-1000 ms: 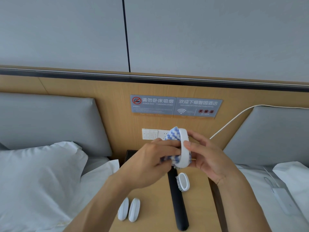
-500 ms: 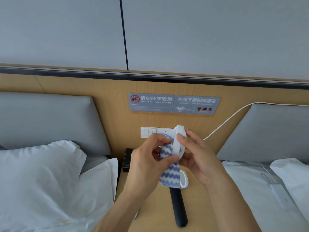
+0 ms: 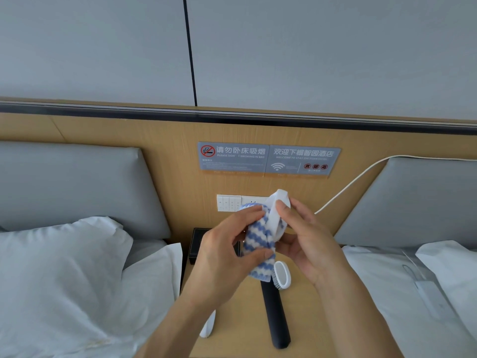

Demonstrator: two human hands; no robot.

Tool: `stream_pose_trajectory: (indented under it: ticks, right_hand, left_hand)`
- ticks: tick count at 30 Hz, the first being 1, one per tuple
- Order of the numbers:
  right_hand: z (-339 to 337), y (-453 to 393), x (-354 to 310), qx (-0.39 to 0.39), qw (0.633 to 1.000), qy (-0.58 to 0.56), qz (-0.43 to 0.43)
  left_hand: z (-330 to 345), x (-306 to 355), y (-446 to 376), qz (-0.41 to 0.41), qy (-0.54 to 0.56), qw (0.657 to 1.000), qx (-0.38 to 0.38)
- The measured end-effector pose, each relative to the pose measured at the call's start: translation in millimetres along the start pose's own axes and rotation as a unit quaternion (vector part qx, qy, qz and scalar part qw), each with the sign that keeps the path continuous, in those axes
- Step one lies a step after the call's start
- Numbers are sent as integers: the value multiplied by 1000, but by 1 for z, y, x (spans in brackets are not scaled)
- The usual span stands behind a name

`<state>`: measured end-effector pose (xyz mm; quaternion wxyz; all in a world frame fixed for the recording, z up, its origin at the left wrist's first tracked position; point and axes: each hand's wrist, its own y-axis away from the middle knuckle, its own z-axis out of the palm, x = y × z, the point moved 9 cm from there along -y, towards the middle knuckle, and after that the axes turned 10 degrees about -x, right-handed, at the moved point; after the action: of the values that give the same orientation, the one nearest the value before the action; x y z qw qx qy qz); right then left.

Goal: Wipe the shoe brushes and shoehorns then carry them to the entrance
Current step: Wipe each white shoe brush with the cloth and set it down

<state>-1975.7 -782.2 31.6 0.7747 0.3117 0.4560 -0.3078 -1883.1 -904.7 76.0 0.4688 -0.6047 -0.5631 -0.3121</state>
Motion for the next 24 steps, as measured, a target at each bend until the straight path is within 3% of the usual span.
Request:
stream_pose_trajectory:
  ticks: [3,7,17,24]
  right_hand:
    - [-2,0,3,-5,1000,-6,6]
    - [4,0,7,-10,1000,-24,11]
    - [13,1,7,-8,1000,17,-18]
    - [10,-1,10,-38,998,-53,-3]
  left_hand:
    - [2,2,-2,18,-29,999,-27]
    - [-5,2,-3,30,-52,998,27]
    - [-16,-4,-8,5,10,999,43]
    - [-26,-7,-6,-7,40,998,42]
